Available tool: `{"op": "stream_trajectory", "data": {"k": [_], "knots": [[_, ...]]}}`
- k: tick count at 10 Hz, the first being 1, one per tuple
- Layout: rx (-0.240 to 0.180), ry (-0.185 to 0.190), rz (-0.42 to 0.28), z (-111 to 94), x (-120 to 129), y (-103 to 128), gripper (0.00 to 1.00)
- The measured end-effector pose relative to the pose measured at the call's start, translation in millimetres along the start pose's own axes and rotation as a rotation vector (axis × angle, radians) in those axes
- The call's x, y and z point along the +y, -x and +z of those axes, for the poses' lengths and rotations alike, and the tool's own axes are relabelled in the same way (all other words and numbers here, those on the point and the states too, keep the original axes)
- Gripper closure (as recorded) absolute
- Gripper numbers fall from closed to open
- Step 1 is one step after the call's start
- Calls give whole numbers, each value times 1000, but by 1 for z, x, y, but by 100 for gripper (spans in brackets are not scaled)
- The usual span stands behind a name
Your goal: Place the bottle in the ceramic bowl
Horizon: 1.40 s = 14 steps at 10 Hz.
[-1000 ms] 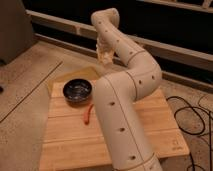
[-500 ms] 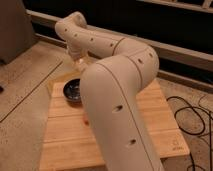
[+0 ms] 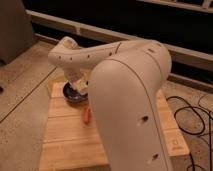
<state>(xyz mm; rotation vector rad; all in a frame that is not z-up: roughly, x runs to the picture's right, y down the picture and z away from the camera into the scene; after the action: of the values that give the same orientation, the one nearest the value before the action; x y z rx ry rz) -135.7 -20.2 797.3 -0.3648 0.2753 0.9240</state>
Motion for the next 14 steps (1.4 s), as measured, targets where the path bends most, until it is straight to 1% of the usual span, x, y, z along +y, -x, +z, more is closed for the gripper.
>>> {"op": "stream_trajectory", "data": {"k": [2, 3, 5, 6, 10, 12, 14], "knots": [[18, 2, 28, 14, -5, -2, 100], [35, 14, 38, 26, -11, 2, 100], [70, 40, 28, 47, -17, 14, 100], [99, 61, 11, 61, -19, 25, 100], [146, 101, -16, 85, -16, 44, 100], [153, 127, -16, 93, -14, 55, 100], [157, 167, -32, 101, -8, 64, 100]]}}
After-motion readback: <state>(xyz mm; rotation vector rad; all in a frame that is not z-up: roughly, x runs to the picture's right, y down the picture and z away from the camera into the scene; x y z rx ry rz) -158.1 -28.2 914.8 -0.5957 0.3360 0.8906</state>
